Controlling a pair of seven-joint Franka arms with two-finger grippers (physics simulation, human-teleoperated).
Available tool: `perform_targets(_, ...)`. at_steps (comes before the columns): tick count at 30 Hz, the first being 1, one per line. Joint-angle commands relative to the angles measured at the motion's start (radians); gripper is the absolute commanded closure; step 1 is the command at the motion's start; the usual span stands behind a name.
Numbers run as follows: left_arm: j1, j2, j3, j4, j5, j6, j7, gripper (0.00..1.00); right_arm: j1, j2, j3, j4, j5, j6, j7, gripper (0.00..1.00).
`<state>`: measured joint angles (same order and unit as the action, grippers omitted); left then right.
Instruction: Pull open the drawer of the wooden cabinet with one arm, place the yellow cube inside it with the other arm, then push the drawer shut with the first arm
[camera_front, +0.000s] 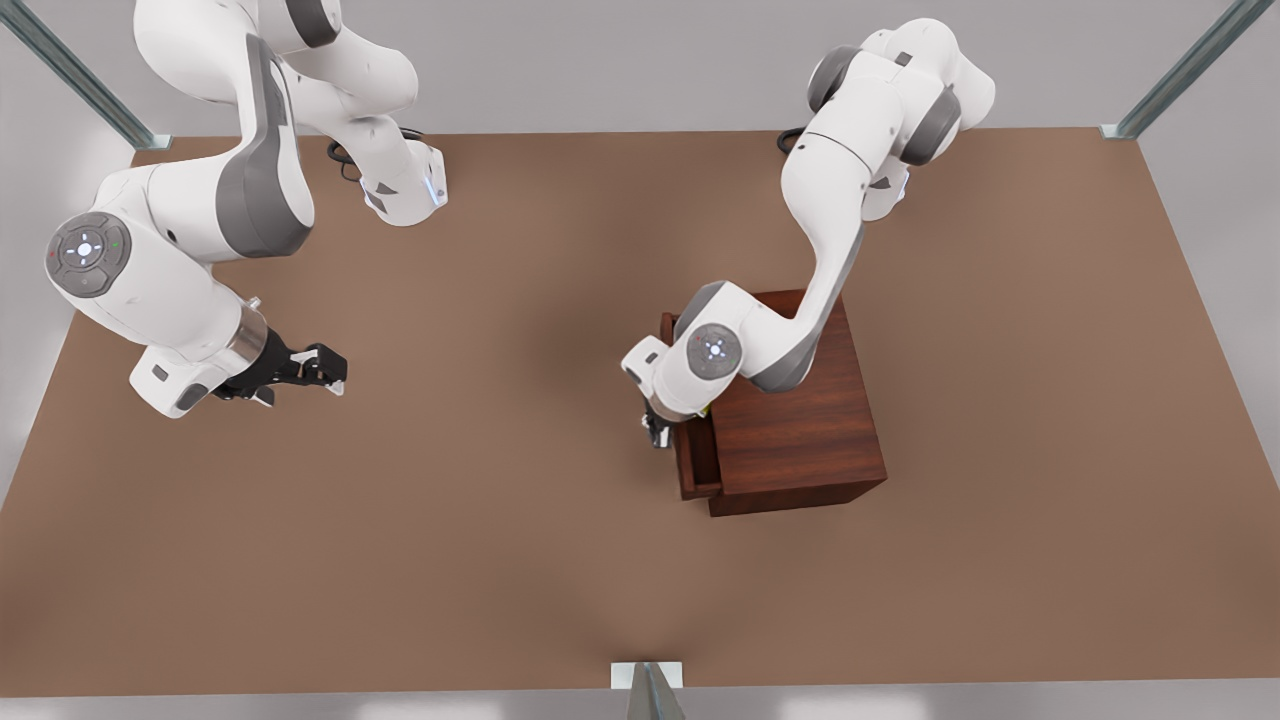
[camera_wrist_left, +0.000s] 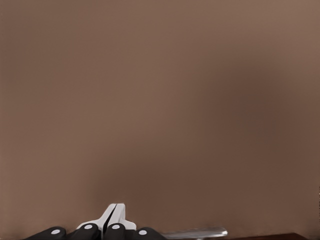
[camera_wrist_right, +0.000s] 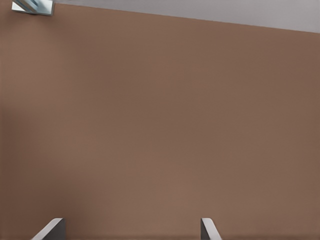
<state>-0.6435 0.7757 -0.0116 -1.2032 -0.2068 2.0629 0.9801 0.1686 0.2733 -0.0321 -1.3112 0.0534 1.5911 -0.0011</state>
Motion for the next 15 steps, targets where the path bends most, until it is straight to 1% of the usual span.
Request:
perform_targets(1,-0.002,-0.006,0.004,0.001,0.046,-0.059,-0.044,0.79,0.002,0.001,0.0,0.0,0.0,0.0,0.013,0.0)
perform_targets(9,0.002,-0.021,0.007,0.001,0.152,-0.133,-0.126,0.79,0.002,0.001,0.0,0.0,0.002,-0.002,0.013,0.0)
perform_targets(15,0.002,-0.024,0.03,0.001,0.158,-0.165,-0.126,0.79,0.002,0.001,0.0,0.0,-0.001,0.0,0.013,0.0)
